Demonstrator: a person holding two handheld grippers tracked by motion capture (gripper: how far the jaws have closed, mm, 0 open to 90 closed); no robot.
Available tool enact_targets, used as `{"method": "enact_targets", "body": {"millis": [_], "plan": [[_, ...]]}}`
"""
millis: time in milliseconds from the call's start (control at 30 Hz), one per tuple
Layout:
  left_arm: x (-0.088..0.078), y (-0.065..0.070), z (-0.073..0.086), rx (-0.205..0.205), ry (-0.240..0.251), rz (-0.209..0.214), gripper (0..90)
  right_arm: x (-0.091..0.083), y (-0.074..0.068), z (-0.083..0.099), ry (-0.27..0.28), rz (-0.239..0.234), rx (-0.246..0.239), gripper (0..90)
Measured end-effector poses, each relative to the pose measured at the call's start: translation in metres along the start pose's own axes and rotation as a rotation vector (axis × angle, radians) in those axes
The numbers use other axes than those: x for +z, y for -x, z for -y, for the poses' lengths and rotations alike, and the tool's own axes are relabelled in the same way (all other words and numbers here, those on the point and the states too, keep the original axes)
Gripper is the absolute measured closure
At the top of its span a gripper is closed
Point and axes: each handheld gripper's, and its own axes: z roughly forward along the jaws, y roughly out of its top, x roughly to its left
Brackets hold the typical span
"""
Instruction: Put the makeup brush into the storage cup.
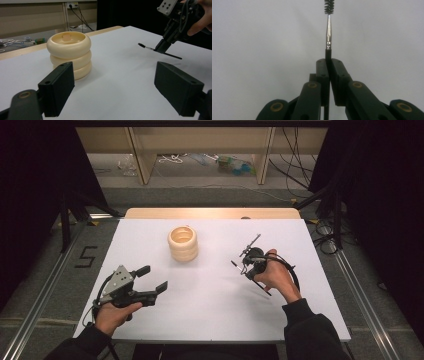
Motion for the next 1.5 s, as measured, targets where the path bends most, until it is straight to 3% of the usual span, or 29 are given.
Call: {"method": "enact_targets", "body": {"millis": [100, 267, 433, 467, 700, 900, 1067, 1333, 1400, 1433, 1500], "plan": [[0.000, 0.000, 0.000, 0.000, 0.000, -0.002, 16.4, -0.009, 0.000, 0.000, 0.114, 0.029, -0.006, 85.7], [0.001, 0.000, 0.000, 0.004, -0.004, -0.003, 16.4, -0.021, 0.002, 0.002, 0.329, 0.085, 0.042, 85.7], [0.003, 0.003, 0.000, 0.006, -0.009, 0.006, 16.4, -0.025, 0.007, 0.007, 0.430, 0.092, 0.084, 85.7], [0.003, 0.003, 0.000, 0.010, -0.010, 0.009, 16.4, -0.027, 0.008, 0.008, 0.426, 0.082, 0.084, 85.7], [0.003, 0.003, 0.000, 0.004, -0.009, 0.006, 16.4, -0.030, 0.007, 0.013, 0.542, 0.090, 0.106, 85.7], [0.003, 0.003, 0.000, 0.004, -0.006, 0.004, 16.7, -0.032, 0.003, 0.015, 0.601, 0.079, 0.106, 85.7], [0.008, 0.005, -0.001, -0.021, -0.005, 0.020, 16.7, -0.035, -0.002, 0.014, 0.717, 0.036, 0.100, 85.7], [0.019, 0.015, 0.001, -0.017, -0.025, 0.047, 16.3, -0.039, -0.017, 0.008, 0.767, 0.011, 0.076, 85.7], [0.022, 0.018, 0.001, -0.038, -0.020, 0.052, 16.3, -0.040, -0.022, 0.006, 0.777, -0.001, 0.067, 85.7], [0.023, 0.017, 0.001, -0.020, -0.024, 0.062, 16.3, -0.040, -0.022, 0.006, 0.777, -0.001, 0.067, 85.7], [0.026, 0.020, 0.001, -0.036, -0.023, 0.067, 16.4, -0.040, -0.028, 0.003, 0.795, -0.033, 0.066, 85.8]]}}
